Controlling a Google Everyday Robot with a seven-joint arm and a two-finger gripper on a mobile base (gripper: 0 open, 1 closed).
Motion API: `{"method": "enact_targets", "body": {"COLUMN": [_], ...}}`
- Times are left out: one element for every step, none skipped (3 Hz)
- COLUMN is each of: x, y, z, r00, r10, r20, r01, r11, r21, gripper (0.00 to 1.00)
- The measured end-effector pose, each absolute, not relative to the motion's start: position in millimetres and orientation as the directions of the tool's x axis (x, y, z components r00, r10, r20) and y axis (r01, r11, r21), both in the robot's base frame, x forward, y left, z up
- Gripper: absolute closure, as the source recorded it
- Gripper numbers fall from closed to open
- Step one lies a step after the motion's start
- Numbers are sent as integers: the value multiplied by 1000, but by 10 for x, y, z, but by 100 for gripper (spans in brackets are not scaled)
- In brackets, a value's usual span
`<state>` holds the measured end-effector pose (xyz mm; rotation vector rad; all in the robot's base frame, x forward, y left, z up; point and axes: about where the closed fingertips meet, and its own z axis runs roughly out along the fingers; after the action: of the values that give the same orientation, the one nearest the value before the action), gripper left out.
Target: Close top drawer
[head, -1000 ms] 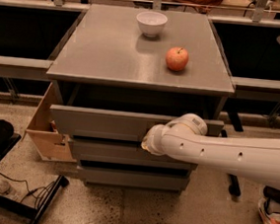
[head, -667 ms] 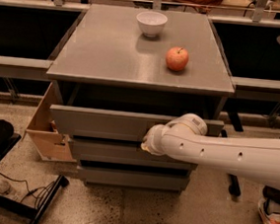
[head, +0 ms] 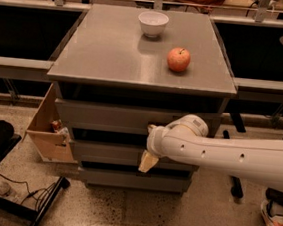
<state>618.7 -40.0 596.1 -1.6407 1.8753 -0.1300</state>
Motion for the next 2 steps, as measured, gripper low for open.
{"method": "enact_targets", "body": {"x": [6187,6187], "y": [-400,-400], "z": [5961,5961], "r00": [-21,-21], "r10": [-920,-920], "r20": [-391,-391], "r01": [-857,-857], "r11": [218,218], "r21": [-467,-467], "gripper": [2,24]}}
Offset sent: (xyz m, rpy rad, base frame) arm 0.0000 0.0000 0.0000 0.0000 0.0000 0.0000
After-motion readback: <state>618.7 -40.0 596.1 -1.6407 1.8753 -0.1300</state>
